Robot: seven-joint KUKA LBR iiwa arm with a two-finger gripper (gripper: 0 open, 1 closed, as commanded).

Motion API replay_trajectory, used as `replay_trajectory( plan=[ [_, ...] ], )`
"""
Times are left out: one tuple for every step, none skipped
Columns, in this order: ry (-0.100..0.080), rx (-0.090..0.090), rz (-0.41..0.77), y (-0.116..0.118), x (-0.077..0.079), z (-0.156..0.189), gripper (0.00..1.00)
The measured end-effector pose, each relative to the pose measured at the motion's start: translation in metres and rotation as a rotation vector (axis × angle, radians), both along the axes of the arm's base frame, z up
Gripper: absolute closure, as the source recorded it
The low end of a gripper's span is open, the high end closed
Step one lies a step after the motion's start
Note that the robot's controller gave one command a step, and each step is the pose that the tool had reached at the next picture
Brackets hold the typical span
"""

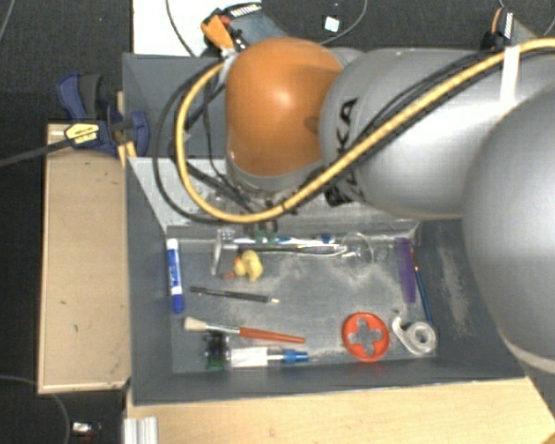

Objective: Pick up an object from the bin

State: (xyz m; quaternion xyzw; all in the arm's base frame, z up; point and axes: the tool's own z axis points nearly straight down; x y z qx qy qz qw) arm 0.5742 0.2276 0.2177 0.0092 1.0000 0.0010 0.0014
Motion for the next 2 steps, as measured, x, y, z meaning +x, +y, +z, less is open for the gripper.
replay_trajectory(
  plan=[
    [0.0, 0.0, 0.0, 0.0, 0.0, 0.0, 0.0],
    [-0.004, 0.0, 0.199, -0.01, -0.007, -0.074, 0.0]
  ],
)
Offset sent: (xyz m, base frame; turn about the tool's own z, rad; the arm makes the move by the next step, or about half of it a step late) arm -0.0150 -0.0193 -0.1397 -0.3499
